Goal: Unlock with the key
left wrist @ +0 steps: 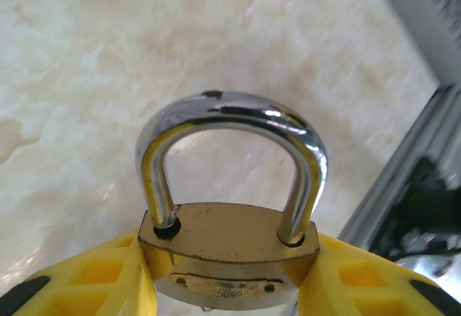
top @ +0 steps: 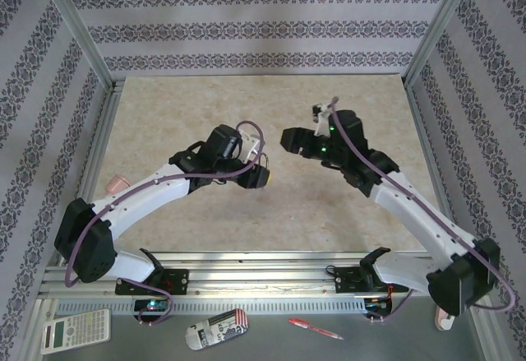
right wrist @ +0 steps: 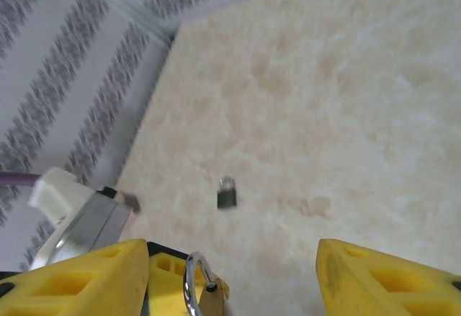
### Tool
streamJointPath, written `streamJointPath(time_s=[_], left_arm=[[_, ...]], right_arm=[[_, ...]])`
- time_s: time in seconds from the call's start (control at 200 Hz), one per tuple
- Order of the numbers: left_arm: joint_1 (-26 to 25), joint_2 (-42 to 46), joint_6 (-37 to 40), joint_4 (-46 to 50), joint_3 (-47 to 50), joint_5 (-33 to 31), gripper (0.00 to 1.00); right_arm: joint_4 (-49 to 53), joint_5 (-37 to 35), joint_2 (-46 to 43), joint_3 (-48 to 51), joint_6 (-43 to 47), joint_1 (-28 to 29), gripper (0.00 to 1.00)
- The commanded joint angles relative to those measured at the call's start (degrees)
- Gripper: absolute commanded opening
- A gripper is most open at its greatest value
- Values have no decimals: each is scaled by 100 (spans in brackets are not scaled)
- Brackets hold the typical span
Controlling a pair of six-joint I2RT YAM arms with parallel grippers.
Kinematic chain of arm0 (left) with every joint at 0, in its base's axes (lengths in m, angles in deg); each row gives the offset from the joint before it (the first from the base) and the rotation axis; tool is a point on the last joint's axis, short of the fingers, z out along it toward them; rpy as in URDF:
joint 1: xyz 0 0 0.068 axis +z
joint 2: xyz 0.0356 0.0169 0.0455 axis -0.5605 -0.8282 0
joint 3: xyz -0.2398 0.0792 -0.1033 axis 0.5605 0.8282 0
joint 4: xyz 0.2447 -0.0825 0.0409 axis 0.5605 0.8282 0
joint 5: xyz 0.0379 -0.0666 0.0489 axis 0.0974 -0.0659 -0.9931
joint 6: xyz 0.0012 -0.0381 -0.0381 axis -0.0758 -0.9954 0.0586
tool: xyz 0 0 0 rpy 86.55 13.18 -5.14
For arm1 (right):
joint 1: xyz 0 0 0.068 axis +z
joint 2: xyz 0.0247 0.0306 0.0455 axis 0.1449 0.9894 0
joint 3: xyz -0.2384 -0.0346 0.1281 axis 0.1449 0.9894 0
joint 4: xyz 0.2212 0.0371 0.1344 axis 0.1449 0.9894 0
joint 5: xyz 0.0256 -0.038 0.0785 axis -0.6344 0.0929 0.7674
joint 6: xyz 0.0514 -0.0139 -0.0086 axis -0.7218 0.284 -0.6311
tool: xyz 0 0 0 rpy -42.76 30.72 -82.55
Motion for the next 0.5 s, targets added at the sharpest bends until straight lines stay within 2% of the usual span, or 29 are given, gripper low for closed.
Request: streamJointPath(time_s=[0.0, 0.495], left_arm=[[-124, 146, 946, 448, -250, -599, 0], [-698, 549, 1660, 195, 158, -1327, 0]], right_arm=[[612, 3, 364, -303, 290, 201, 58], [280, 400, 1048, -192, -553, 702, 50]])
